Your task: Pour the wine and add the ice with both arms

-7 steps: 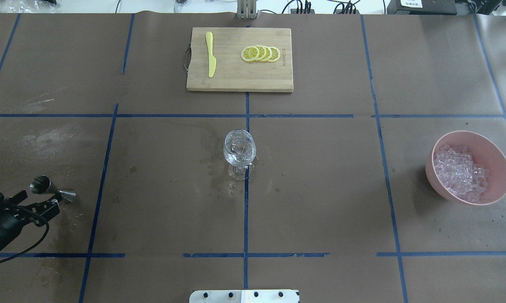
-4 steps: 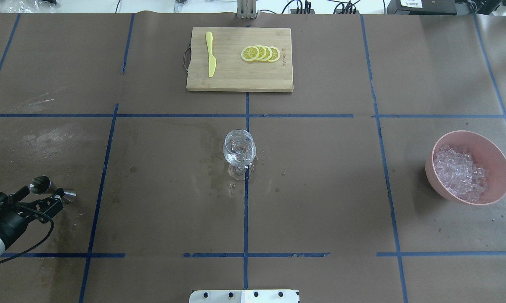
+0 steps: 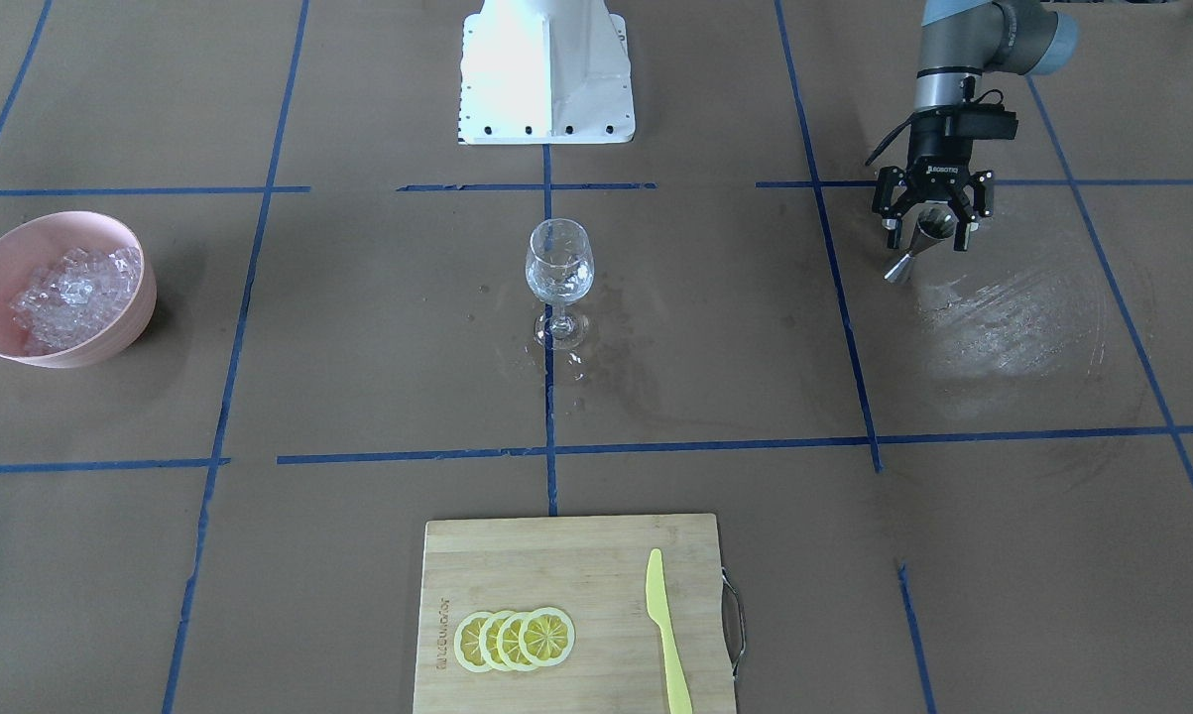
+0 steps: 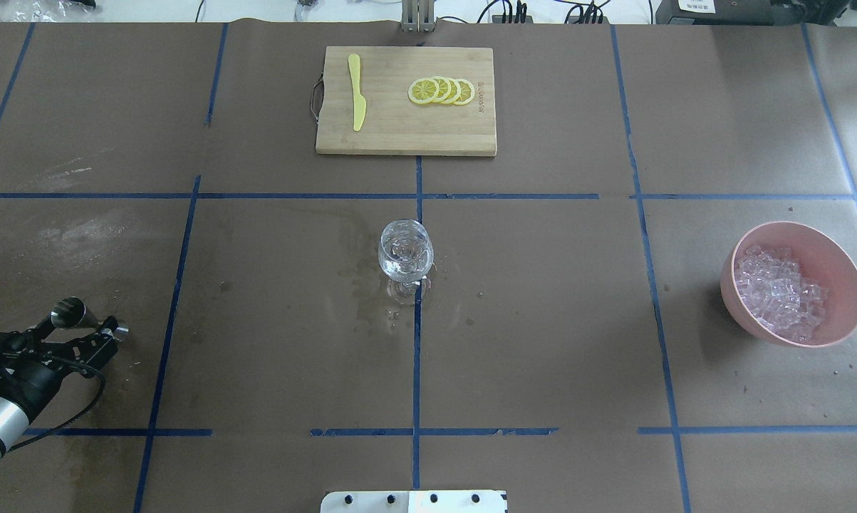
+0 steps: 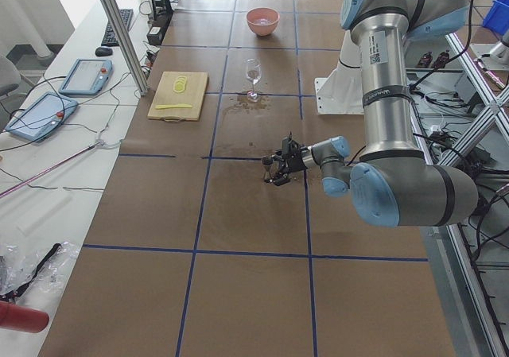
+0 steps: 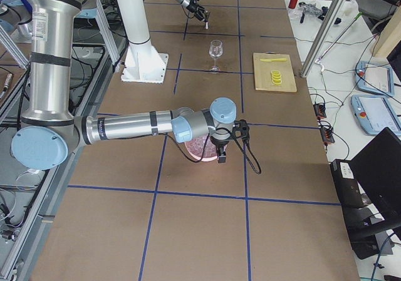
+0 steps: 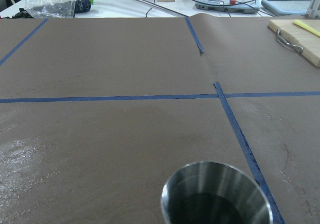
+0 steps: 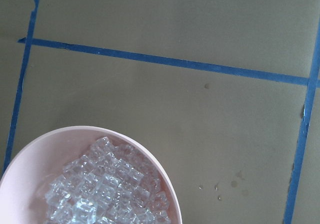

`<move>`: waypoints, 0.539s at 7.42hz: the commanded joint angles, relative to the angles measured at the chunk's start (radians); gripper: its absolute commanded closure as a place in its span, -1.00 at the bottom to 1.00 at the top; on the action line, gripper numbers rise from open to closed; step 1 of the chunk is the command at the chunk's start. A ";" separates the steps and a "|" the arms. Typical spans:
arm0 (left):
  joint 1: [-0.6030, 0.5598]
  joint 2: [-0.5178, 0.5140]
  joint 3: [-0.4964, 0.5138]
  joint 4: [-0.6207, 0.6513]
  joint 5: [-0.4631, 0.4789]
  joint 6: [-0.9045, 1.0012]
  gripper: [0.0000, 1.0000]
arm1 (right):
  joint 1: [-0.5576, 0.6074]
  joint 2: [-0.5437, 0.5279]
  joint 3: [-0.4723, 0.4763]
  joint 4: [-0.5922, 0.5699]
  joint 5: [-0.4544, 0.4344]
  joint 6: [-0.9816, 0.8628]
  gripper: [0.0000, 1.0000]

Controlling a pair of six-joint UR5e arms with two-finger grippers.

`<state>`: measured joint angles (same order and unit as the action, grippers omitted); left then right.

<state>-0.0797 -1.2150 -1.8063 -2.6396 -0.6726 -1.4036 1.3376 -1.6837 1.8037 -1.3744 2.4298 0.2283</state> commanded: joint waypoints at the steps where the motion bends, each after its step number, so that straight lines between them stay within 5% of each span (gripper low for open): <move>1: 0.023 -0.012 0.028 0.000 0.051 -0.012 -0.97 | 0.000 -0.001 0.000 0.000 0.000 0.000 -1.00; 4: 0.029 -0.018 0.030 0.000 0.053 -0.012 -0.41 | 0.000 -0.001 0.000 0.000 0.000 0.000 -1.00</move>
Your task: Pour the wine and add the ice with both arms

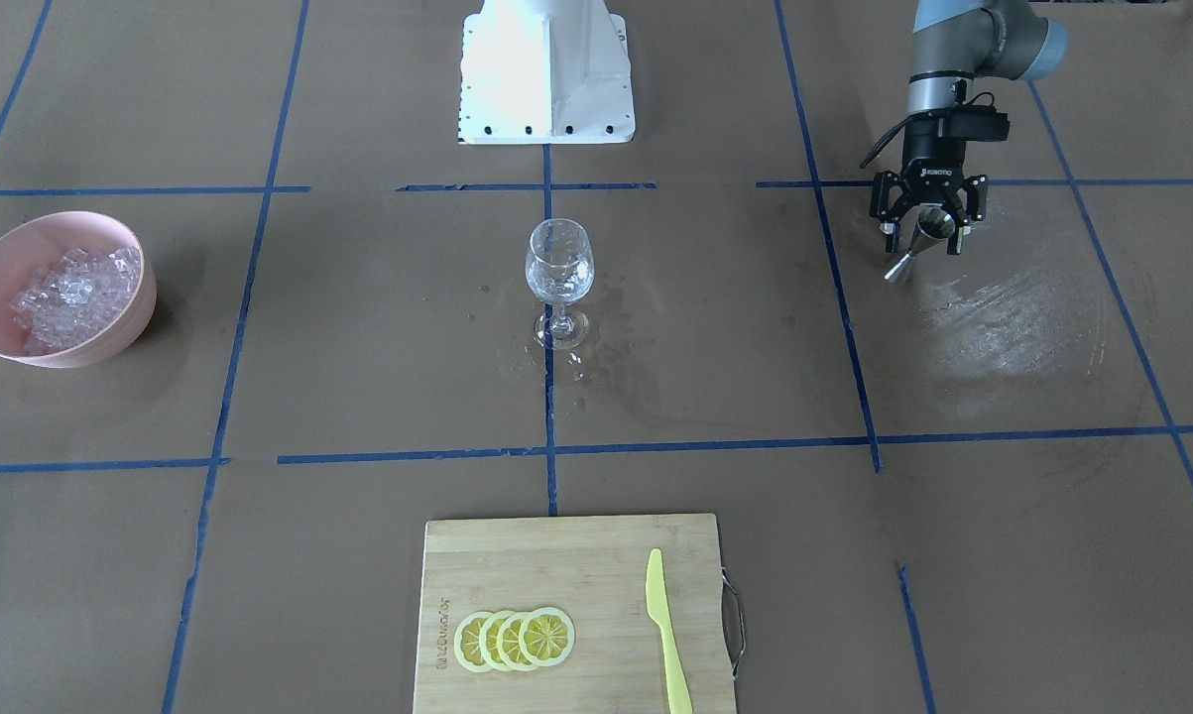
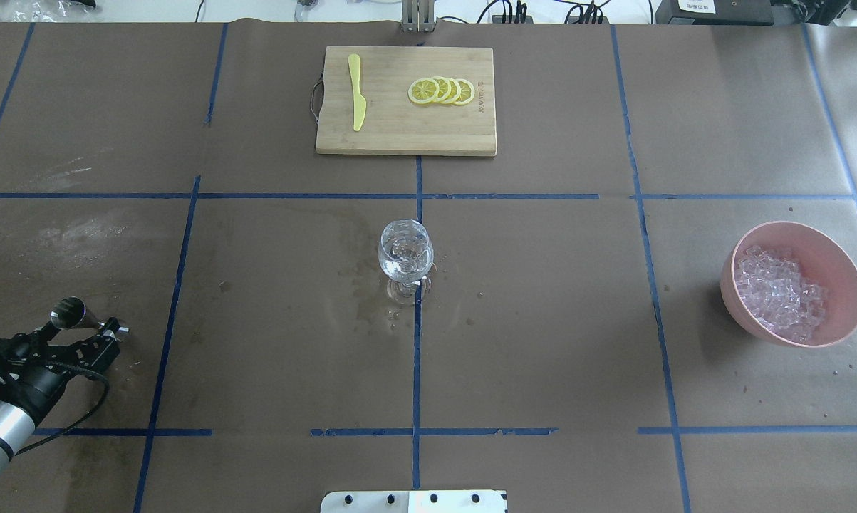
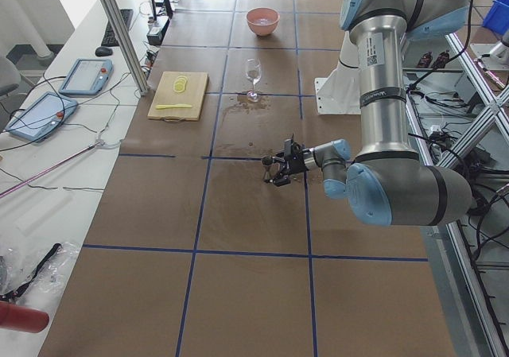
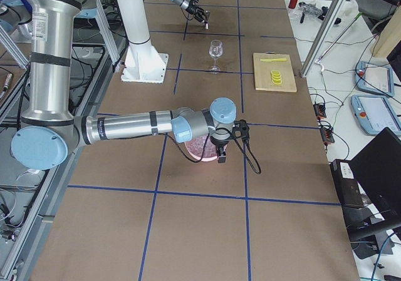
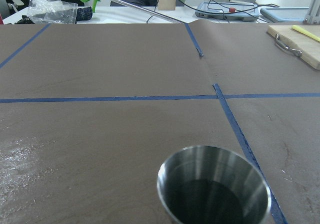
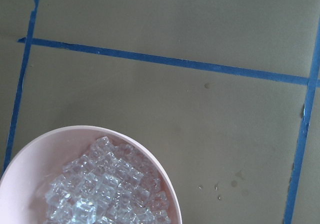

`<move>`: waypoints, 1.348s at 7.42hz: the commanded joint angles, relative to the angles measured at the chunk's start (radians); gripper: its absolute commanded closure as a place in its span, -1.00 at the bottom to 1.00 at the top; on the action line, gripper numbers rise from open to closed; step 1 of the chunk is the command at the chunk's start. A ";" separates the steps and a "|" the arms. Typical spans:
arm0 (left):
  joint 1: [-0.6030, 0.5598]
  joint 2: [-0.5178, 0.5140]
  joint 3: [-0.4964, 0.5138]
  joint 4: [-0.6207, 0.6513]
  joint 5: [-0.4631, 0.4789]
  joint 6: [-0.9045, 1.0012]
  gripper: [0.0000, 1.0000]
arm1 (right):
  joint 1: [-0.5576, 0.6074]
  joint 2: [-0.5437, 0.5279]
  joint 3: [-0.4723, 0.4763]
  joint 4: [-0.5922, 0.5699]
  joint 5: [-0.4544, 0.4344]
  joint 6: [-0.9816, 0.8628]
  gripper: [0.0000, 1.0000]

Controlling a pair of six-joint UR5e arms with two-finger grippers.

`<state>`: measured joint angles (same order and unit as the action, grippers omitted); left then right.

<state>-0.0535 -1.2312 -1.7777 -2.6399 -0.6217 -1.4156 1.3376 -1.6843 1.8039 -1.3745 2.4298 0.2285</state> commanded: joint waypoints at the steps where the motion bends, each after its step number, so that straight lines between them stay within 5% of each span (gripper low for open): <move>1: 0.011 -0.011 0.000 0.000 0.002 0.000 -0.08 | 0.000 0.000 0.000 0.002 -0.001 0.000 -1.00; 4: 0.011 -0.016 -0.002 -0.003 0.002 0.000 0.72 | 0.000 0.000 0.000 0.002 -0.002 -0.001 -1.00; 8: 0.004 -0.013 -0.003 -0.006 0.031 0.001 0.76 | 0.000 0.000 0.002 0.002 -0.003 -0.001 -1.00; 9: 0.003 -0.011 -0.009 -0.009 0.057 0.001 1.00 | 0.000 0.000 0.002 0.002 -0.003 -0.001 -1.00; 10: -0.003 -0.011 -0.029 -0.012 0.072 0.010 1.00 | 0.000 0.000 0.002 0.018 -0.003 -0.001 -1.00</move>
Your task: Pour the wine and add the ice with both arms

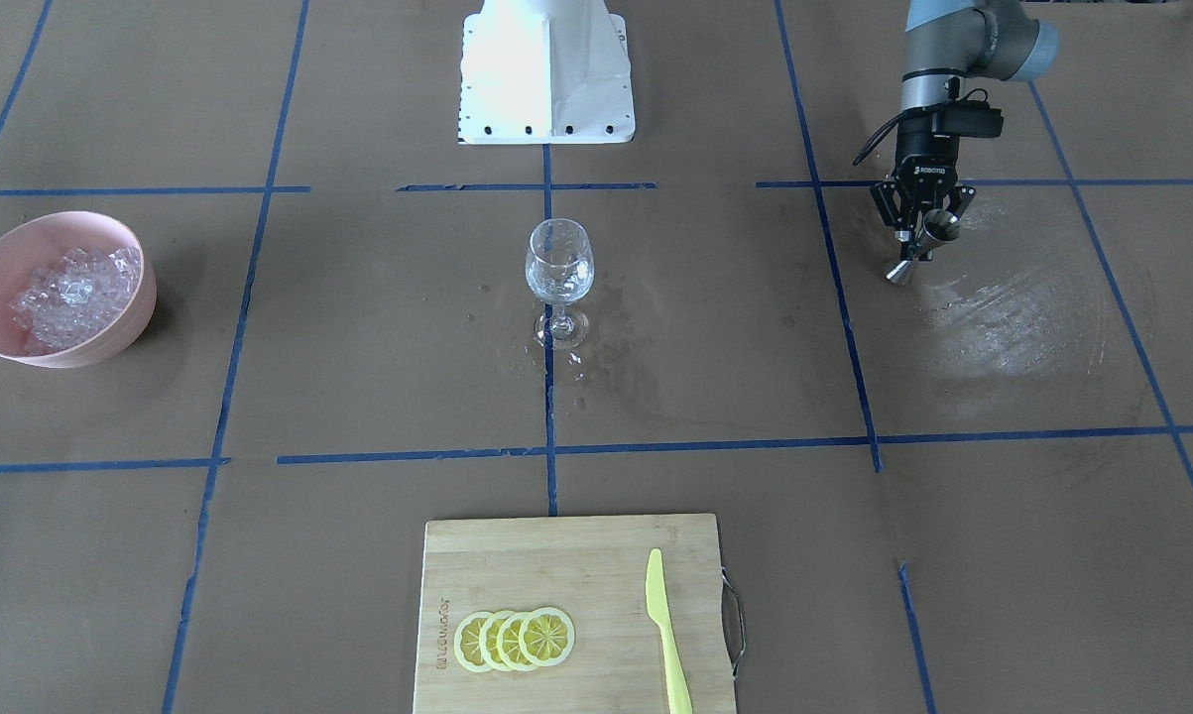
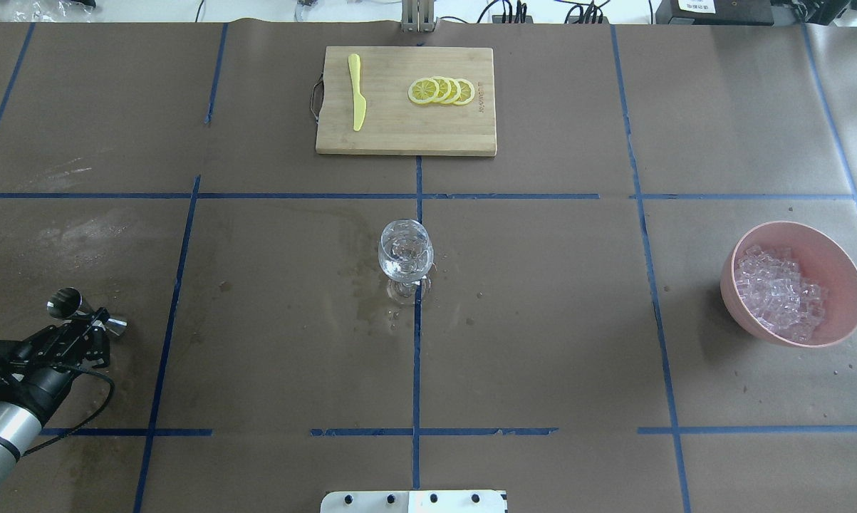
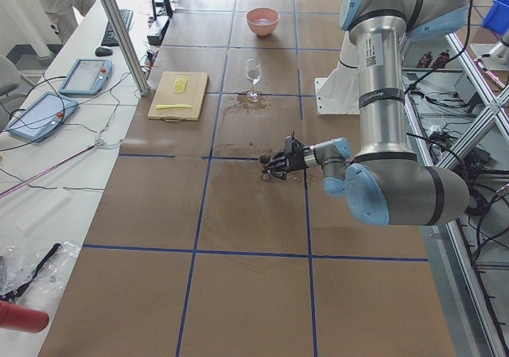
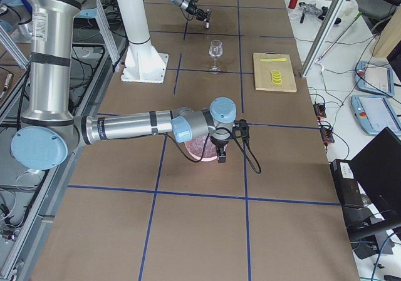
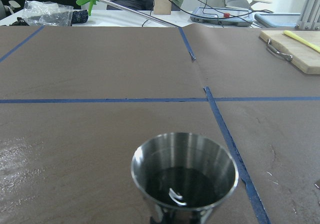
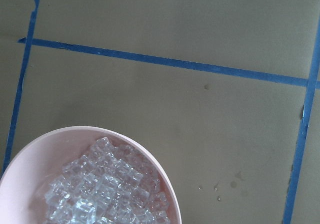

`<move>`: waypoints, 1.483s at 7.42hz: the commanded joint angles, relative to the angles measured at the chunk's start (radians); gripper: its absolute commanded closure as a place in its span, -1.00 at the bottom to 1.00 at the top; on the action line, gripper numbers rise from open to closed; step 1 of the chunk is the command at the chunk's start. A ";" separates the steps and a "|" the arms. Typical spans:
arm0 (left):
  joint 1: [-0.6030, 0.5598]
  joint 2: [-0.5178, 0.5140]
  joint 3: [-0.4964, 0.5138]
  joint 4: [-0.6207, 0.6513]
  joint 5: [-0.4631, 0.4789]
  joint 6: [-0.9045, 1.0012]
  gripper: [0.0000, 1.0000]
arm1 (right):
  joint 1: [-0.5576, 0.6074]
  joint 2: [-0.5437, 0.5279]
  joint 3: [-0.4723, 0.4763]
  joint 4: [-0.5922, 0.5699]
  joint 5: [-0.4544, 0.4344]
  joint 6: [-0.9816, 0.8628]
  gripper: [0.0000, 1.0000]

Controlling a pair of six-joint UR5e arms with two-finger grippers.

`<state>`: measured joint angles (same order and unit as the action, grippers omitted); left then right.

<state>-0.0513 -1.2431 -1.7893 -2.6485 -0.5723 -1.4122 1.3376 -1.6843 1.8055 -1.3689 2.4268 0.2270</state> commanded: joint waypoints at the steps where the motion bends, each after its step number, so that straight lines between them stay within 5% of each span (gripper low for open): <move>1: -0.007 -0.001 -0.048 -0.004 0.025 0.031 1.00 | 0.000 0.000 0.000 0.019 0.000 0.002 -1.00; 3: -0.007 -0.021 -0.171 -0.010 0.019 0.300 1.00 | 0.000 0.000 0.000 0.021 0.000 0.000 -1.00; 5: -0.016 -0.201 -0.180 -0.007 -0.033 0.511 1.00 | 0.000 -0.002 -0.002 0.033 -0.003 -0.002 -1.00; 9: -0.050 -0.457 -0.177 0.169 -0.098 0.538 1.00 | 0.000 -0.003 -0.002 0.034 -0.005 -0.002 -1.00; 11: -0.087 -0.591 -0.179 0.293 -0.214 0.539 1.00 | 0.000 -0.003 -0.002 0.034 -0.006 -0.002 -1.00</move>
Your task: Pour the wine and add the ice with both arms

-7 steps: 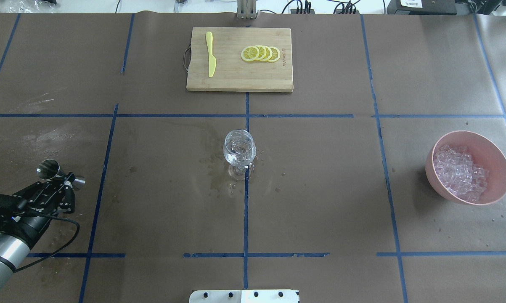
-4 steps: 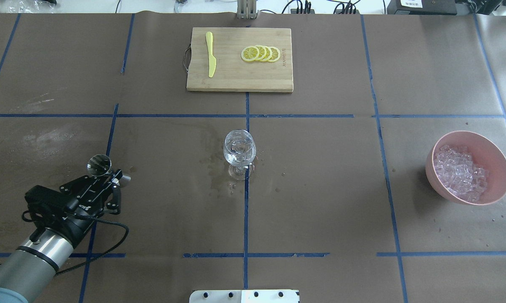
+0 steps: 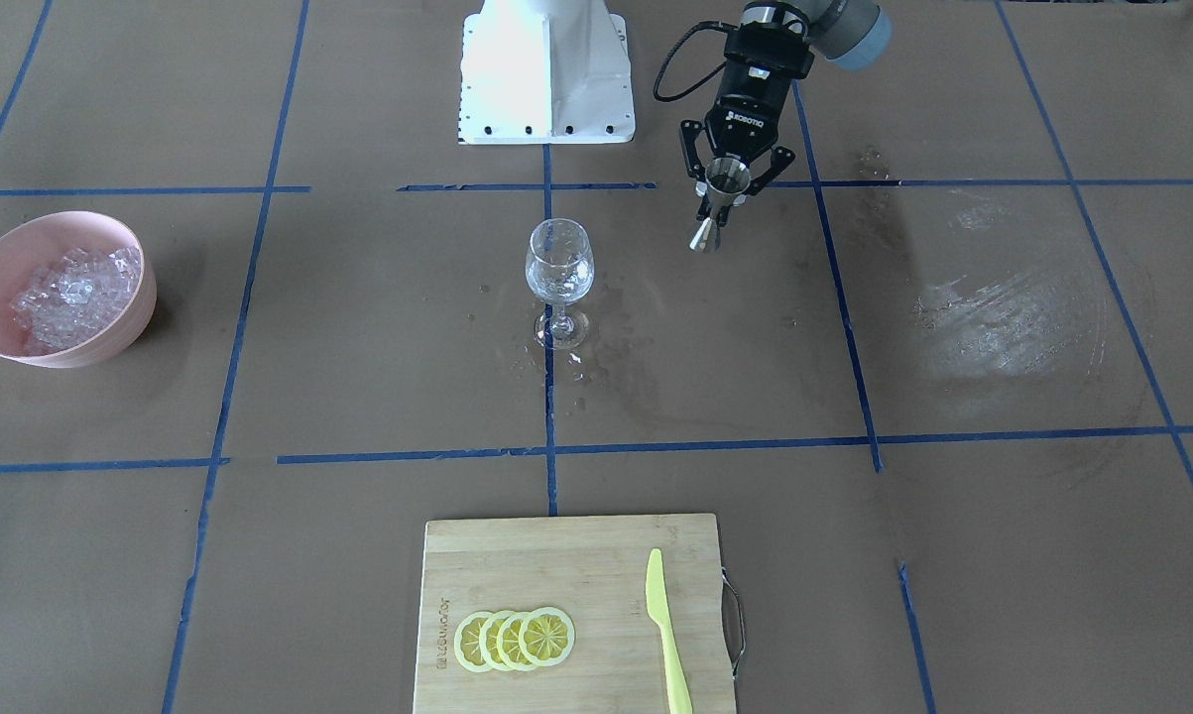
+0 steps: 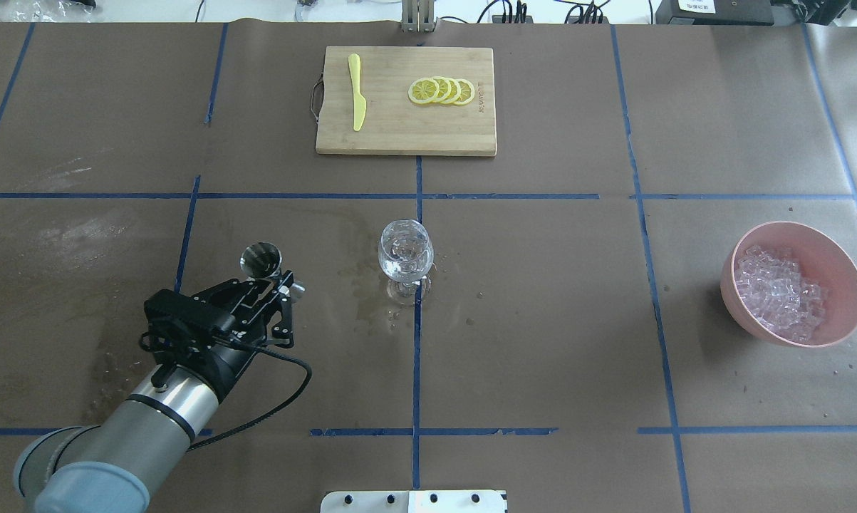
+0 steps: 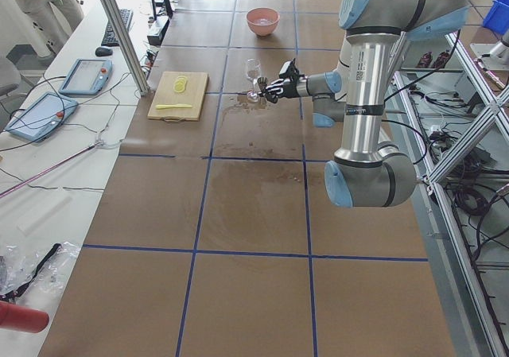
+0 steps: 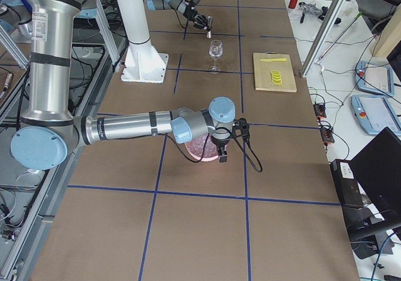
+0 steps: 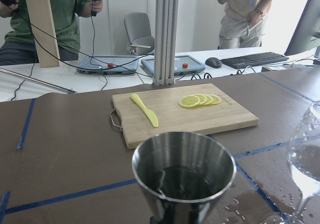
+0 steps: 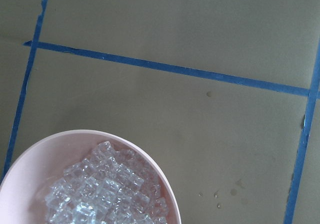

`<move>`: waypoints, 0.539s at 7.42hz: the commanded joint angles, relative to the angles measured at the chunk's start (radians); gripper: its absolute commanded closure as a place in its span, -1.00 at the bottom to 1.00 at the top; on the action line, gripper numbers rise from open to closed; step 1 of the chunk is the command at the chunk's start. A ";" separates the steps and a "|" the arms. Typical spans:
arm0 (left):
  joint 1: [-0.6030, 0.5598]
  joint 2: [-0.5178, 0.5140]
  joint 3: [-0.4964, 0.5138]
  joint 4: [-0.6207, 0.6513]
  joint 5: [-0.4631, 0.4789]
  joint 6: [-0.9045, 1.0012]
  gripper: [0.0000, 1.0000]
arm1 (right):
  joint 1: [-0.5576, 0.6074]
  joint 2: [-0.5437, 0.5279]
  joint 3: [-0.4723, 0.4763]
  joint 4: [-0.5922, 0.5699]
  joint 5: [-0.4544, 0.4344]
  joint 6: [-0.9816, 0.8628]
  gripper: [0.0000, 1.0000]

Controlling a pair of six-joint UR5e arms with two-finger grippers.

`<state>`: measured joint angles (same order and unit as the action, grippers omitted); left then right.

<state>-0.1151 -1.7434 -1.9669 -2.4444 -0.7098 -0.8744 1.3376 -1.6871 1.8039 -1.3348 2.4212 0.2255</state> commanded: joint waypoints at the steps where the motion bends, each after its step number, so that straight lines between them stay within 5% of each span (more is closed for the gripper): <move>1: -0.029 -0.149 -0.007 0.170 -0.121 0.003 1.00 | 0.000 -0.002 0.000 0.017 -0.011 0.000 -1.00; 4: -0.055 -0.176 -0.009 0.258 -0.155 0.263 1.00 | 0.000 -0.002 0.000 0.019 -0.011 0.000 -1.00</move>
<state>-0.1588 -1.9100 -1.9751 -2.2221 -0.8563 -0.7236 1.3376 -1.6888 1.8039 -1.3171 2.4104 0.2255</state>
